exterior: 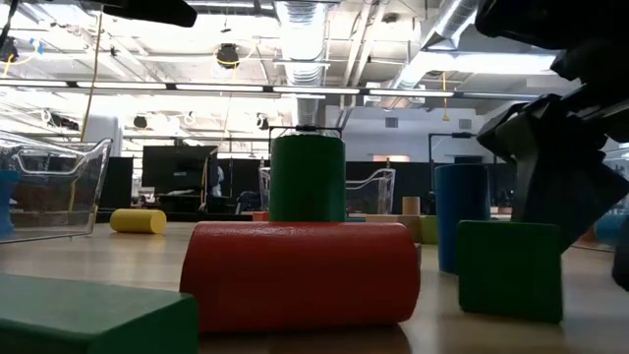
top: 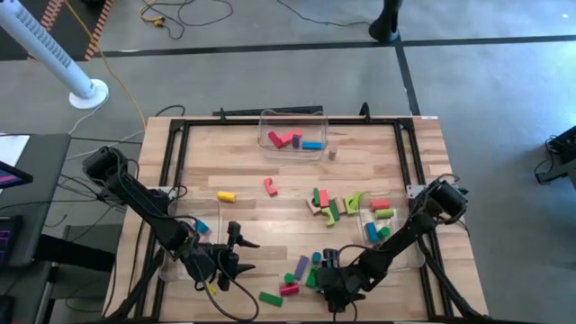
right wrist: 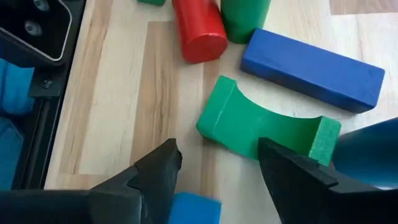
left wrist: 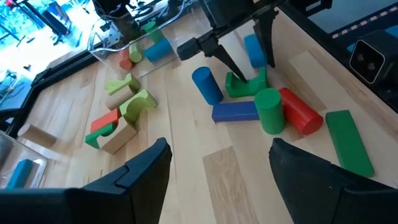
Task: Sort blocks by size
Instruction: Put the light blue rectangular block into the top transparent bin
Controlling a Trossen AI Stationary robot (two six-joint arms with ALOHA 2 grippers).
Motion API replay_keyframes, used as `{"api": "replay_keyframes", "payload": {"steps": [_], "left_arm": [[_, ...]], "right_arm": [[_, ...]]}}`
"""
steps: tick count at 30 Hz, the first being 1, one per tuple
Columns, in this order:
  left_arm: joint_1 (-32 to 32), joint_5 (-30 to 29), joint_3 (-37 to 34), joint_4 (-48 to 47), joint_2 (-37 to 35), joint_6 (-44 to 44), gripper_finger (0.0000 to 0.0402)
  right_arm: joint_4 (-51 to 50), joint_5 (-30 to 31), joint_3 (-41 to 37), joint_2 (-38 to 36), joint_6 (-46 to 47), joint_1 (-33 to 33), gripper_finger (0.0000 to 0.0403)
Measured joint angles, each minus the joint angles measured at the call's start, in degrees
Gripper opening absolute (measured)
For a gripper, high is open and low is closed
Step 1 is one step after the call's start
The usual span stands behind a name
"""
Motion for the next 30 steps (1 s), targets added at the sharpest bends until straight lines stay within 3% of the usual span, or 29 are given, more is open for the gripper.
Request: {"api": "replay_keyframes", "payload": {"steps": [12, 19, 23, 30], "left_arm": [[0.0, 0.0, 0.0, 0.0, 0.0, -0.1, 0.0261], [0.0, 0.0, 0.0, 0.0, 0.0, -0.2, 0.0261], [0.0, 0.0, 0.0, 0.0, 0.0, -0.3, 0.0261], [0.0, 0.0, 0.0, -0.1, 0.0, -0.3, 0.0261]], "right_arm": [[-3.4, 1.0, 0.2, -0.3, 2.3, 1.9, 0.0256], [-12.0, 7.7, 5.1, -0.3, -0.7, 4.2, 0.0256], [-18.2, 8.3, 7.1, -0.5, 3.3, 5.1, 0.0256], [-20.7, 8.1, 7.2, -0.5, 10.8, 8.2, 0.0256]]}}
